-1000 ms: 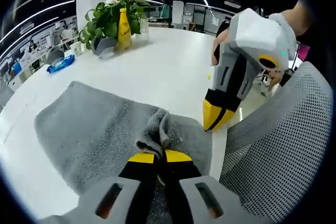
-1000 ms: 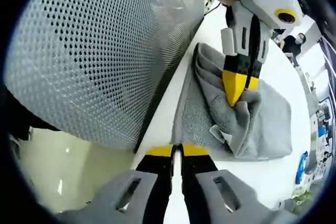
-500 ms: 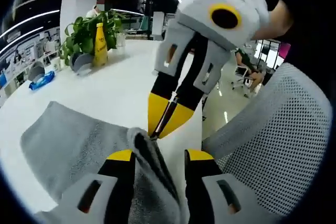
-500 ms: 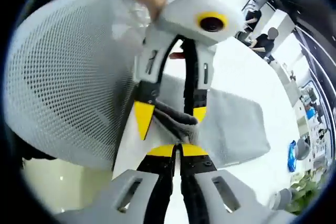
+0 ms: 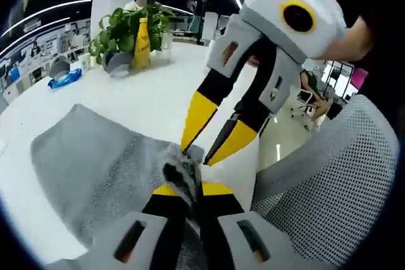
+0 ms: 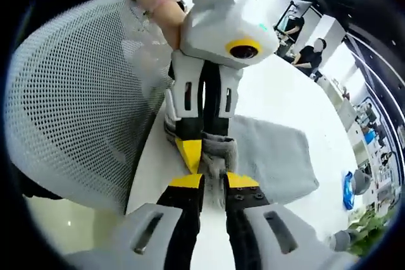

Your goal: Fold the towel on the table until its edges align and the towel forms a compact rectangular stack.

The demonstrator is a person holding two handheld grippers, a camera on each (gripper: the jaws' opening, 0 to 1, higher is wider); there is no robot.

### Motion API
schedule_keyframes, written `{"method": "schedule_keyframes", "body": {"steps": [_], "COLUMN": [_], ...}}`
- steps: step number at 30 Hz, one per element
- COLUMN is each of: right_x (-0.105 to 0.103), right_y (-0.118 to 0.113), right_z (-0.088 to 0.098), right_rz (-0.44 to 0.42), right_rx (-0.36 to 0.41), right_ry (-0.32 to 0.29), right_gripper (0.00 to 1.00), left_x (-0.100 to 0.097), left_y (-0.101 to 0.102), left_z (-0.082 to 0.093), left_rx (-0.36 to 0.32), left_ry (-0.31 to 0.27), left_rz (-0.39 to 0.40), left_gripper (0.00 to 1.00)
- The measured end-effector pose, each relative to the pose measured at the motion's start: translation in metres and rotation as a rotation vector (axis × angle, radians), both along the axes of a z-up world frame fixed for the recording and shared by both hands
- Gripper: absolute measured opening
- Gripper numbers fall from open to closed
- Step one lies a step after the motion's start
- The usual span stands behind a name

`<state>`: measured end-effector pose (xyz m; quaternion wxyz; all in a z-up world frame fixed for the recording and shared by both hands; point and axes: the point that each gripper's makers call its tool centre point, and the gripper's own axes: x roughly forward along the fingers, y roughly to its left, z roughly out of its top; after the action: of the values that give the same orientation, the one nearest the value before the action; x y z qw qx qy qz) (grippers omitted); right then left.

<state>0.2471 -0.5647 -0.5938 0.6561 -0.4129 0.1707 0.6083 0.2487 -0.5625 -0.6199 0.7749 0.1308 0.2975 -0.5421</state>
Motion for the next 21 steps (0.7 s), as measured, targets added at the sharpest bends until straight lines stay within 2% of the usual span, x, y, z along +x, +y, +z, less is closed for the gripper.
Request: {"method": "schedule_keyframes", "body": {"steps": [4,6,7,9,11,15,16,18,19,21], "right_x": [0.004,0.0,-0.003,-0.005,-0.01,-0.006,-0.002,0.005,0.008,0.023], "right_y": [0.002,0.011,0.015,0.016,0.02,0.023,0.023,0.025,0.026,0.028], "right_z": [0.003,0.002,0.001,-0.003,-0.004,0.002,0.004,0.011,0.015,0.025], "right_rz": [0.025,0.101,0.162,0.242,0.287,0.249,0.175,0.038,0.009,-0.072], "right_rx": [0.004,-0.016,-0.048,-0.129,-0.142,-0.126,-0.102,-0.042,-0.015,0.035], "right_ry": [0.01,0.005,-0.014,-0.066,-0.07,-0.043,0.0,0.103,0.127,0.141], "right_gripper": [0.24,0.27,0.26,0.18,0.08,0.04,0.04,0.03,0.03,0.03], "left_x": [-0.005,-0.008,-0.01,-0.011,-0.01,-0.008,-0.007,-0.01,-0.008,0.003], "left_y": [-0.003,-0.004,-0.004,-0.002,0.002,0.007,0.008,0.004,0.003,0.005], "left_z": [0.002,0.001,0.001,0.002,0.004,0.008,0.01,0.021,0.028,0.034], "left_rx": [0.023,0.036,0.038,0.041,0.041,0.043,0.044,0.003,-0.011,0.01], "left_ry": [-0.04,-0.055,-0.059,-0.066,-0.071,-0.096,-0.099,-0.068,-0.103,-0.172], "left_rz": [-0.055,-0.085,-0.1,-0.124,-0.128,-0.14,-0.139,-0.124,-0.119,-0.078], "left_gripper": [0.06,0.06,0.06,0.06,0.06,0.1,0.15,0.3,0.36,0.38]}}
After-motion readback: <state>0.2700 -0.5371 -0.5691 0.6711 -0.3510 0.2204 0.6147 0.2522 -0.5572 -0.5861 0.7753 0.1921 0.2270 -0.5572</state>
